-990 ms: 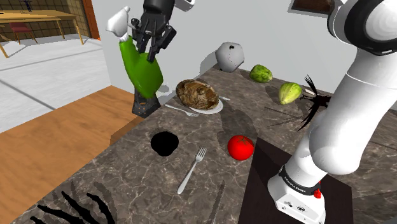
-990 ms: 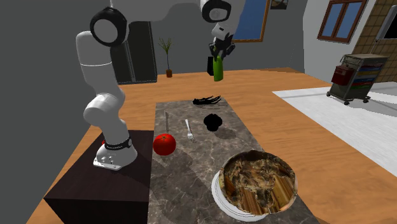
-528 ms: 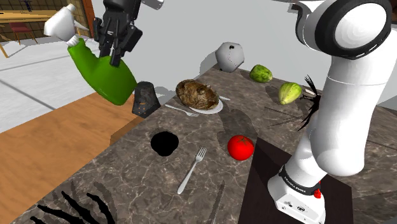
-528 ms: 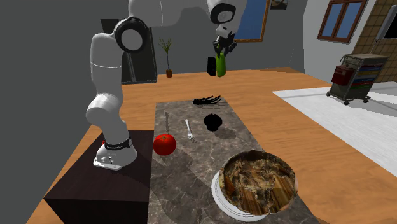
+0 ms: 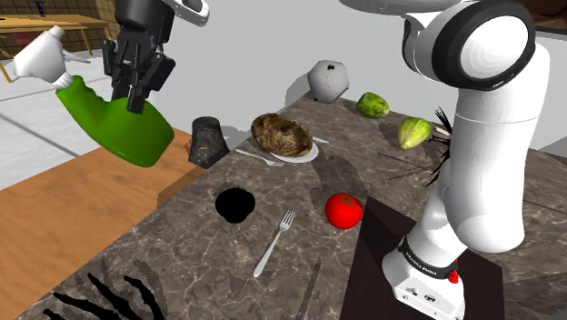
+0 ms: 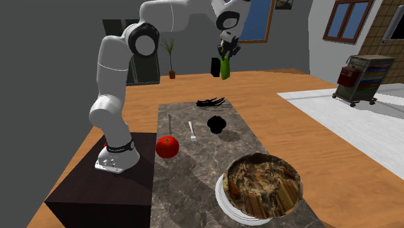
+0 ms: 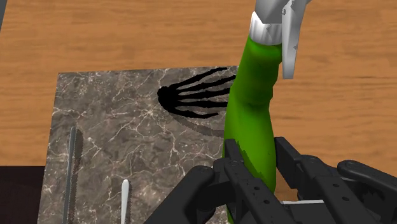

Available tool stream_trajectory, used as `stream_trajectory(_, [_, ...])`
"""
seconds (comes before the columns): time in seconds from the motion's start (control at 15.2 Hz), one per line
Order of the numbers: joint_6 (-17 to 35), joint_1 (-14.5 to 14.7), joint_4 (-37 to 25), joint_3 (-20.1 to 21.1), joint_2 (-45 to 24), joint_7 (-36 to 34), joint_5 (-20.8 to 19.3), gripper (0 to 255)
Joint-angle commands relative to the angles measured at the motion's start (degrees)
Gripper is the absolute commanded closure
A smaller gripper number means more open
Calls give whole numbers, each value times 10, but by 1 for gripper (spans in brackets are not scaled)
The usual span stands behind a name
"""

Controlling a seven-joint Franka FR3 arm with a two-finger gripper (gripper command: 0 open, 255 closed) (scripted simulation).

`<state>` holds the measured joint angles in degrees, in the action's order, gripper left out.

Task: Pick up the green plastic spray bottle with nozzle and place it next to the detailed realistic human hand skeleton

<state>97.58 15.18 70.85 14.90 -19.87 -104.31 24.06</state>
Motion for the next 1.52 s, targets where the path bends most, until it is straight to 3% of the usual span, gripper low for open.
stream_trajectory(0.0, [16,-1,21,0,4,7,2,255])
stream_trajectory(1.45, [165,-2,193,1,11,82,25,255])
